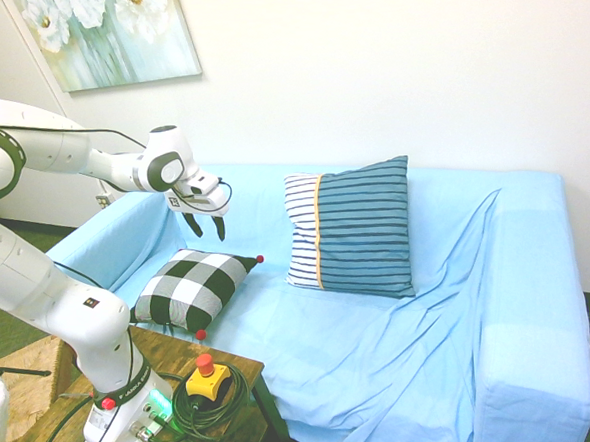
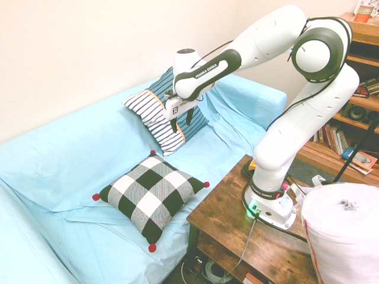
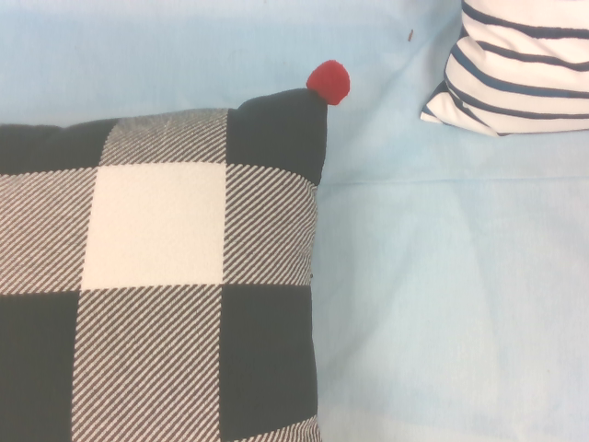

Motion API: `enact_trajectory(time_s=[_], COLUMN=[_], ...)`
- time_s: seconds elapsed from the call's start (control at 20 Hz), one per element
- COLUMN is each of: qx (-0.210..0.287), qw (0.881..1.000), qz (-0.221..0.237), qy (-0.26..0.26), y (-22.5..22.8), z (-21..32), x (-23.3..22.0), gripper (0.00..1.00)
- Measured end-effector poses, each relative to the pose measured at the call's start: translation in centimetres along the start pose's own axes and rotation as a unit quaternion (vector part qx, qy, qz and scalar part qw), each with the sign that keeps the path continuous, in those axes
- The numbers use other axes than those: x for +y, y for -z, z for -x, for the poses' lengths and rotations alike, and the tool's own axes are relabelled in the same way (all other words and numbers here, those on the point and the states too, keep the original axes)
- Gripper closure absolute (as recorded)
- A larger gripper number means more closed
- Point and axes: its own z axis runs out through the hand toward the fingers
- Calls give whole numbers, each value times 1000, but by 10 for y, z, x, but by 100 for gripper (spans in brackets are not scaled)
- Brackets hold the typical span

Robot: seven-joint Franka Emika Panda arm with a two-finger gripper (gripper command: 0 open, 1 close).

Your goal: Lift the pillow

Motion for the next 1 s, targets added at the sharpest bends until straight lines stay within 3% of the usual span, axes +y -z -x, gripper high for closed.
enact_trajectory(time_s=[0.3,0.65,1.0], qx=[-7,-26,-45], qw=[1000,997,996], qz=[0,18,32], qy=[7,63,69], y=[-2,-46,-126], z=[12,121,207], x=[-8,-39,-53], gripper=[0,0,0])
